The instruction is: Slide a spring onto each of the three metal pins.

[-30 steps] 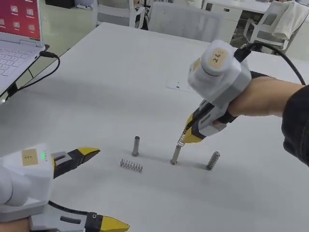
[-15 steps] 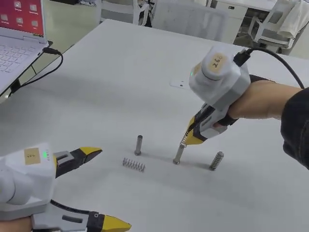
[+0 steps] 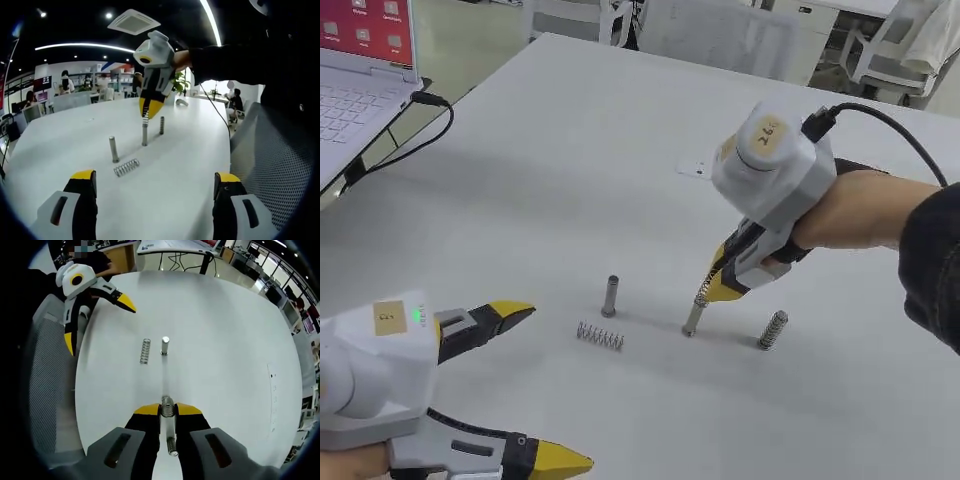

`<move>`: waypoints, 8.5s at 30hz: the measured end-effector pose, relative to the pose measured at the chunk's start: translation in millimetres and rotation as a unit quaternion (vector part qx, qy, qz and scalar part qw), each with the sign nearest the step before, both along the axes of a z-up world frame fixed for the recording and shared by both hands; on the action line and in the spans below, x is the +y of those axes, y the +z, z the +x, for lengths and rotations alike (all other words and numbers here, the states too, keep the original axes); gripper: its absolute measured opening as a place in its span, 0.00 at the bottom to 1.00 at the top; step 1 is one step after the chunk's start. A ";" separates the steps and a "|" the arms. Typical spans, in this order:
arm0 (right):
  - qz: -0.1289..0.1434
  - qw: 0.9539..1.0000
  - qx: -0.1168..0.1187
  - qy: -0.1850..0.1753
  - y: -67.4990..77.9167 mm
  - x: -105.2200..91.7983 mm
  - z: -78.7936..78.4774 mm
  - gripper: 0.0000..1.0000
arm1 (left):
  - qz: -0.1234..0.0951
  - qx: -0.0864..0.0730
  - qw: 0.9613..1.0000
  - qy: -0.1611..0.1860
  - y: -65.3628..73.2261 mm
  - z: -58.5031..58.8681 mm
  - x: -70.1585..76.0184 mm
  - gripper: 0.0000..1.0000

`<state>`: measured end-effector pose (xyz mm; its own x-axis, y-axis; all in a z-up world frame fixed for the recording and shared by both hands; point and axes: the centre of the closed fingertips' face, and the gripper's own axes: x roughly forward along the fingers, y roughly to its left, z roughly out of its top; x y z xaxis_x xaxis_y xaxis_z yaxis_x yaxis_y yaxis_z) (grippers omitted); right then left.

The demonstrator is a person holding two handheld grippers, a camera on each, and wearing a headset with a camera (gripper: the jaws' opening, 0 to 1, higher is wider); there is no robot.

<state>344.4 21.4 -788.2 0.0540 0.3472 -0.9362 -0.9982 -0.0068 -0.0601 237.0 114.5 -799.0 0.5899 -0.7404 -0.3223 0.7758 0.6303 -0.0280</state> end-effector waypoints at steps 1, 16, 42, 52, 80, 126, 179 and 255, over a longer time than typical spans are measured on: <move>-0.001 1.000 0.001 0.000 -1.0 0.1 -0.3 0.08 | 0.000 0.000 1.000 0.000 -0.1 0.0 0.2 0.95; -0.010 1.000 0.001 -0.001 -19.5 2.2 -3.0 0.08 | -0.001 0.002 1.000 0.002 -0.5 0.1 1.1 0.94; -0.018 1.000 0.009 -0.011 -49.7 7.4 2.4 0.09 | -0.002 0.005 1.000 0.004 -2.1 -0.4 3.0 0.92; -0.016 1.000 0.009 -0.013 -50.5 6.3 1.3 0.11 | -0.004 0.005 1.000 0.006 -0.7 -1.9 3.2 0.92; -0.009 0.999 0.013 -0.045 -50.6 -15.2 -12.5 0.17 | -0.003 0.000 1.000 -0.001 1.9 -1.6 -0.2 0.92; 0.025 1.000 0.014 0.013 -37.6 55.5 -51.8 0.19 | -0.002 -0.008 1.000 0.003 8.8 -8.6 4.9 0.91; 0.001 1.000 0.018 0.023 -70.6 75.6 -48.4 0.08 | -0.001 0.005 1.000 0.019 -0.1 -9.3 17.9 0.86; 0.024 0.985 0.031 0.170 3.7 48.4 -138.1 0.08 | 0.011 -0.014 0.993 -0.112 29.0 -28.3 -32.1 0.03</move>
